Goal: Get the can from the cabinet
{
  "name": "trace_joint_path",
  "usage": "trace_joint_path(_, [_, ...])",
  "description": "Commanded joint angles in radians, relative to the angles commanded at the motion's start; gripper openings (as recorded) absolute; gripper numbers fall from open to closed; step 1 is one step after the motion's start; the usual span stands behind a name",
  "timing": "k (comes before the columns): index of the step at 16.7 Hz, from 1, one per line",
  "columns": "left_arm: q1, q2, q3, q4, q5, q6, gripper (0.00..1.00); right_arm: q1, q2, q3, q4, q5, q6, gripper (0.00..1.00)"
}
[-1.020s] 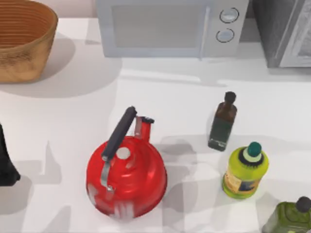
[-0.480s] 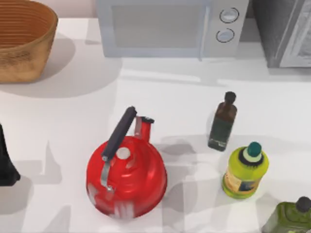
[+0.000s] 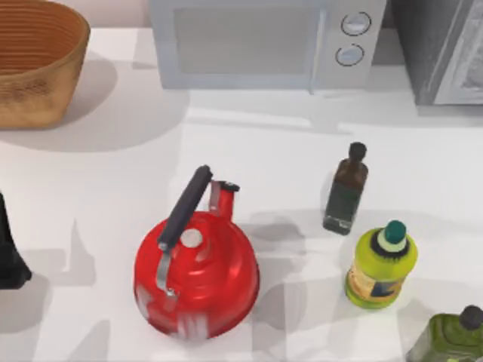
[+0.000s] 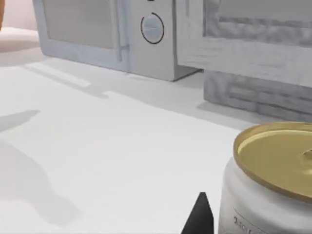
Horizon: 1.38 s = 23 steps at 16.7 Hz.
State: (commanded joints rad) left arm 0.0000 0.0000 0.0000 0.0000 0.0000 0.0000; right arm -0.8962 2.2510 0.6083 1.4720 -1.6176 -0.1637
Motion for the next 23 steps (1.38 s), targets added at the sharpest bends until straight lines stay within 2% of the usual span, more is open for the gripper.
trace_joint_path(5, [0.000, 0.000, 0.000, 0.000, 0.000, 0.000, 1.00, 0.012, -0.007, -0.017, 0.000, -0.008, -0.018, 0.00])
trace_joint_path(18, [0.000, 0.000, 0.000, 0.000, 0.000, 0.000, 1.00, 0.012, -0.007, -0.017, 0.000, -0.008, -0.018, 0.98])
trace_joint_path(23, [0.000, 0.000, 0.000, 0.000, 0.000, 0.000, 1.00, 0.012, -0.007, -0.017, 0.000, -0.008, -0.018, 1.00])
